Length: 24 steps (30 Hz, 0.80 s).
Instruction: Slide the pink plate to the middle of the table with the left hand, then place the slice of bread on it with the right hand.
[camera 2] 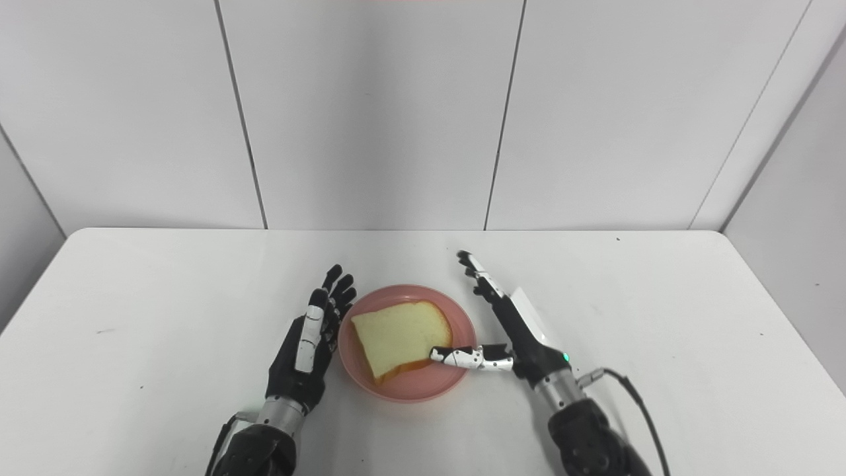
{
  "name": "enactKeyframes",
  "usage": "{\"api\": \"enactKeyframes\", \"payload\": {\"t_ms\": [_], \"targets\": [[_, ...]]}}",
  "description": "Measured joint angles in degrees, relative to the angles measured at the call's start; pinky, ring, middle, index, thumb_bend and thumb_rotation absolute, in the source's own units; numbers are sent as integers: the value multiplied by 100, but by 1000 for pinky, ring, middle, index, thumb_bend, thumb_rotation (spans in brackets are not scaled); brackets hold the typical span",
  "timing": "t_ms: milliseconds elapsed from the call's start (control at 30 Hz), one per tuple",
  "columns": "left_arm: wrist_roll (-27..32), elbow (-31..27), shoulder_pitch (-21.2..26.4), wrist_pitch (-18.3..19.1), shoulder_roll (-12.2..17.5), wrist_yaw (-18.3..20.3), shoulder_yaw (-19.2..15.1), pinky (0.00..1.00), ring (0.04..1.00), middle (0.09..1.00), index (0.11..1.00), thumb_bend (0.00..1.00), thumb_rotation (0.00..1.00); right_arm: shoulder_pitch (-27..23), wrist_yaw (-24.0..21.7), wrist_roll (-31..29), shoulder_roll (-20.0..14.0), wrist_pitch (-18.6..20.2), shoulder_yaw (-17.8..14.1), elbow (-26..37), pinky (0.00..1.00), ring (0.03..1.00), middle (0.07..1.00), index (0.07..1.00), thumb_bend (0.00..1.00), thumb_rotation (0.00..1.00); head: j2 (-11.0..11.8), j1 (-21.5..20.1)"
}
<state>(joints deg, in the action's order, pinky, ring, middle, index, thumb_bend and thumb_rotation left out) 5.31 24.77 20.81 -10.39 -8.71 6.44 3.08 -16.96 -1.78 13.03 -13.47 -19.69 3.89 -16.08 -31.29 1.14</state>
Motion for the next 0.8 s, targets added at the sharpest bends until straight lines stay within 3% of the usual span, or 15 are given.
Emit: {"api": "enactKeyframes", "payload": {"t_ms": [133, 333, 533, 800], "targets": [[-2, -5, -2, -26, 6, 0, -2, 1000, 992, 992, 988, 711, 959, 45, -182, -997, 186, -79, -230, -24, 990, 997, 1000, 1000, 710, 764, 18, -9], [51, -30, -18, -27, 7, 4, -49, 1000, 1000, 1000, 1000, 716, 957, 49, -428, -1996, 432, 34, -472, 61, 1000, 1000, 1000, 1000, 694, 812, 18, -70], [54, 8, -25, -197, 4, 1, -63, 1000, 1000, 1000, 1000, 721, 957, 48, -428, -2271, 713, 115, -595, -74, 1000, 1000, 1000, 1000, 742, 832, 35, 17], [-121, -167, -138, -218, 55, -201, -72, 1000, 1000, 1000, 1000, 743, 985, 37, -429, -2280, 798, 193, -631, -86, 1000, 1000, 1000, 1000, 747, 852, 44, 140]]}}
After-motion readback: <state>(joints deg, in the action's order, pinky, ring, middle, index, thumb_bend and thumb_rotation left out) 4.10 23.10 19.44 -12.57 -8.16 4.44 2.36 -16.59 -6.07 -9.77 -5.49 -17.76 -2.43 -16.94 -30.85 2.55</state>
